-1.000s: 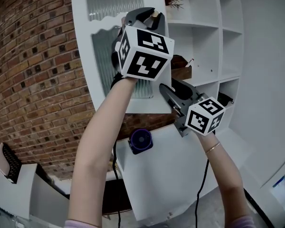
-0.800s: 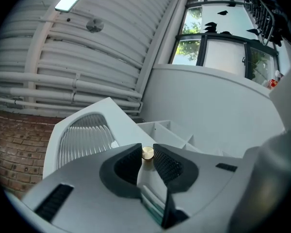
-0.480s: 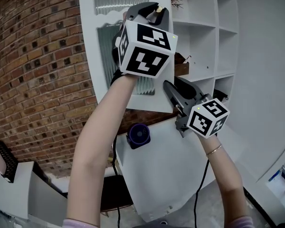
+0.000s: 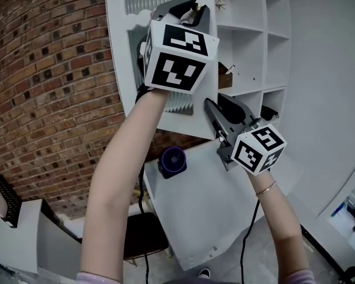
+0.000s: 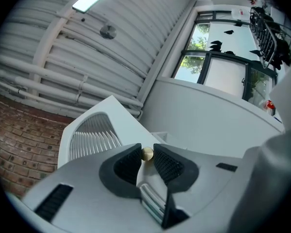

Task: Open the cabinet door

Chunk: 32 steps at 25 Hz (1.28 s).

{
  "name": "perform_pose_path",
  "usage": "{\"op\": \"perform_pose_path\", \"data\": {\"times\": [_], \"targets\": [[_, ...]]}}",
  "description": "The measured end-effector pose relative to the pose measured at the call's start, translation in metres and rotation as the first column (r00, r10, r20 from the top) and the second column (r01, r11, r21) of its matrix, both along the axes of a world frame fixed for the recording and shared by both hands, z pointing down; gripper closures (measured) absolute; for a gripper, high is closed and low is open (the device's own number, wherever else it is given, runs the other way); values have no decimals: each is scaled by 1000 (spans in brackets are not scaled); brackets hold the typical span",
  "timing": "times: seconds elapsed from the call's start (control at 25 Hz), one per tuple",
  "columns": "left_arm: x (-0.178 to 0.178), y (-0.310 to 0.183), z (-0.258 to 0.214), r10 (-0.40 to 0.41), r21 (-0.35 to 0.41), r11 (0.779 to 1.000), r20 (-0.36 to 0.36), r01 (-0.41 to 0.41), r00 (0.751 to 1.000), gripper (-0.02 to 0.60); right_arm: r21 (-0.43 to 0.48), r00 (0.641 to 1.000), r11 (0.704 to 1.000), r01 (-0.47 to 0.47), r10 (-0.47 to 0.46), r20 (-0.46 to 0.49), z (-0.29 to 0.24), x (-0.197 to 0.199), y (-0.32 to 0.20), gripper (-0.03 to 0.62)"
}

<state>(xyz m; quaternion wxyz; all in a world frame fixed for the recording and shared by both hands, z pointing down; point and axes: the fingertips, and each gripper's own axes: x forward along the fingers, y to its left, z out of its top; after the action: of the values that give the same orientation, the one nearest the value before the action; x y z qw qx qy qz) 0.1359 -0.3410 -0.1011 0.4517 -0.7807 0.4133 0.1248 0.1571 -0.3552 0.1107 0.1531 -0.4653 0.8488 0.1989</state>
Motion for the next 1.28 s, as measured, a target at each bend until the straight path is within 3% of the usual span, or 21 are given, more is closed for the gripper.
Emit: {"op": "perform_pose_path", "data": {"times": [0.32, 1.0, 1.28], "targets": [[-28, 26, 0, 53, -26, 998, -8, -53, 999, 502, 12, 1000, 1000, -29, 29, 9, 0, -26, 31, 497], [-81, 62, 0, 53, -4, 999, -22, -53, 998, 491, 40, 999, 998, -38, 38, -5, 1, -81, 72, 506], [-99, 71, 0, 52, 17, 999, -29, -52, 998, 486, 42, 1000, 999, 6, -6, 7, 2, -99, 83, 505]]}}
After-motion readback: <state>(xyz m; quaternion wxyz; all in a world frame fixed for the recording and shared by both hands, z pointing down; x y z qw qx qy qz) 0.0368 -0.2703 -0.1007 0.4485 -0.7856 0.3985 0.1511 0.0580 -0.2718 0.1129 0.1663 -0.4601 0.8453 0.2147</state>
